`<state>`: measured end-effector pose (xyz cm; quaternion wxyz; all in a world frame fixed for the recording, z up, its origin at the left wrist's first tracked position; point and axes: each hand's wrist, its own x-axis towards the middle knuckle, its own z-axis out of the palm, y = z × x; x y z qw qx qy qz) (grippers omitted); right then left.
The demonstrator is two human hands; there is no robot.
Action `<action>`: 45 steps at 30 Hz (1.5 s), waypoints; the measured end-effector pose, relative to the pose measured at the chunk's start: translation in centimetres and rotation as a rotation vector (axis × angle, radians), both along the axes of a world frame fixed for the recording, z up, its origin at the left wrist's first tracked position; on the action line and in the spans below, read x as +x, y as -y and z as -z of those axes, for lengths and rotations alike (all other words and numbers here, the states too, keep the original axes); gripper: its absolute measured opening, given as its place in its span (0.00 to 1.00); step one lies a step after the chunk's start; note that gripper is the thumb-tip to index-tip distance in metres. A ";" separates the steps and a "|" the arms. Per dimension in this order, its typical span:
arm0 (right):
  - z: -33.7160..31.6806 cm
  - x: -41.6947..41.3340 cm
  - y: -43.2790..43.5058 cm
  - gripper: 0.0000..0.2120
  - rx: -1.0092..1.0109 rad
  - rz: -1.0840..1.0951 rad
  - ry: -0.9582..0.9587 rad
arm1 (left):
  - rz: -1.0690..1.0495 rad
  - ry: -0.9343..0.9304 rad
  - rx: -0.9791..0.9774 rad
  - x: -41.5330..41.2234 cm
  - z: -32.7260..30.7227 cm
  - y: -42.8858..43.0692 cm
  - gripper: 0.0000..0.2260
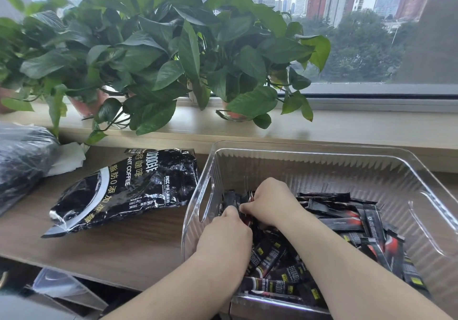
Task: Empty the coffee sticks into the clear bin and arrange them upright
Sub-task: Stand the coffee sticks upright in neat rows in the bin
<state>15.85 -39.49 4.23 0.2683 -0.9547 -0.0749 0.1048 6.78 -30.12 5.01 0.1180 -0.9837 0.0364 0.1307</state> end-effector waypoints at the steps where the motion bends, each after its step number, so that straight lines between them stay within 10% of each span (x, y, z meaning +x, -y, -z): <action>1: 0.0 0.0 0.0 0.16 0.000 0.001 -0.003 | -0.007 0.008 0.002 0.1 0.0 0.0 0.17; 17: -0.7 -0.4 -0.1 0.25 -0.035 -0.021 -0.056 | -0.051 -0.067 -0.123 -0.6 -3.5 0.0 0.14; 26: -1.0 -0.7 -0.1 0.21 0.027 -0.058 -0.161 | 0.117 0.969 -0.756 -3.8 -7.5 -6.4 0.09; 33: -1.4 -1.3 0.0 0.18 0.103 -0.022 -0.153 | -0.150 0.808 -1.100 -2.4 -2.7 -9.3 0.15; 45: -0.4 -1.8 -1.5 0.17 0.082 0.004 -0.015 | 0.125 0.591 -1.357 -2.0 -0.3 -9.3 0.23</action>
